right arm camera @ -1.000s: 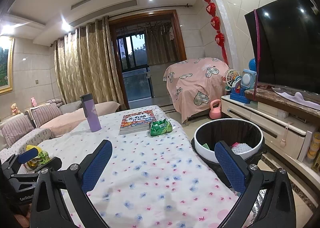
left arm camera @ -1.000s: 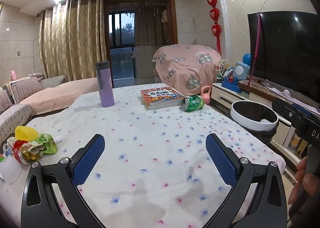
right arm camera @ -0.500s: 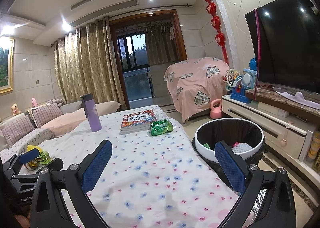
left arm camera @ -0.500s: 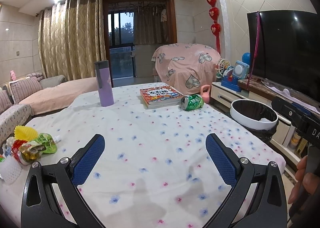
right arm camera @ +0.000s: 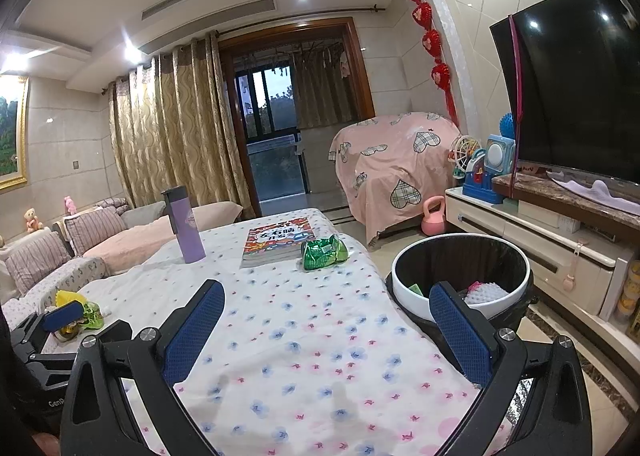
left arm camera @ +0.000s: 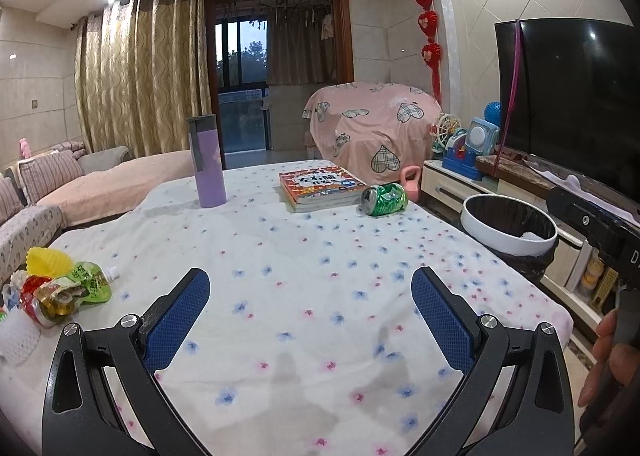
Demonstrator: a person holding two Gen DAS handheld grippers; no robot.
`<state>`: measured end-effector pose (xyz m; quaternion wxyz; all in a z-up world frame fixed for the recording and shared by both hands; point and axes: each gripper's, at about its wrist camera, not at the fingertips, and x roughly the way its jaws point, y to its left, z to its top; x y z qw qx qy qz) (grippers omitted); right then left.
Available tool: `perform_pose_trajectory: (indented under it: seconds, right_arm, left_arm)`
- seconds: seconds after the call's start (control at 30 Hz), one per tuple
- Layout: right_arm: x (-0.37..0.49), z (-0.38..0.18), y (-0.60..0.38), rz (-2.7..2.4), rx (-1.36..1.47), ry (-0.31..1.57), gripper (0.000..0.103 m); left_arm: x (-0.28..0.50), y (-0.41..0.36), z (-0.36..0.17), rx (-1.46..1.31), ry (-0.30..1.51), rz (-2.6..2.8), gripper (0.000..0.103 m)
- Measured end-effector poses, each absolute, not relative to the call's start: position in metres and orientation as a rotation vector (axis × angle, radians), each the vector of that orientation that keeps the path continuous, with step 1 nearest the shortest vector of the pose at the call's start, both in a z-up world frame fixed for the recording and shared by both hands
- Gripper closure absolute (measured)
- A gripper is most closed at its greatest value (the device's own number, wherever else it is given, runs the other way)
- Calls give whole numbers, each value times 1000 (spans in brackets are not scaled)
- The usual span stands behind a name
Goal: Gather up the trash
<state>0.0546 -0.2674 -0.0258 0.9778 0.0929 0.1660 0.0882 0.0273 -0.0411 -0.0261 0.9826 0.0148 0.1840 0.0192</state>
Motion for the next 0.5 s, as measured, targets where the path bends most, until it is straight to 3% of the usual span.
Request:
perform_pose_trajectory:
  seconds: [0.5]
  right_arm:
    - [57, -28, -261, 187, 200, 352, 0]
  left_arm:
    - [34, -40, -30, 26, 390, 32, 0]
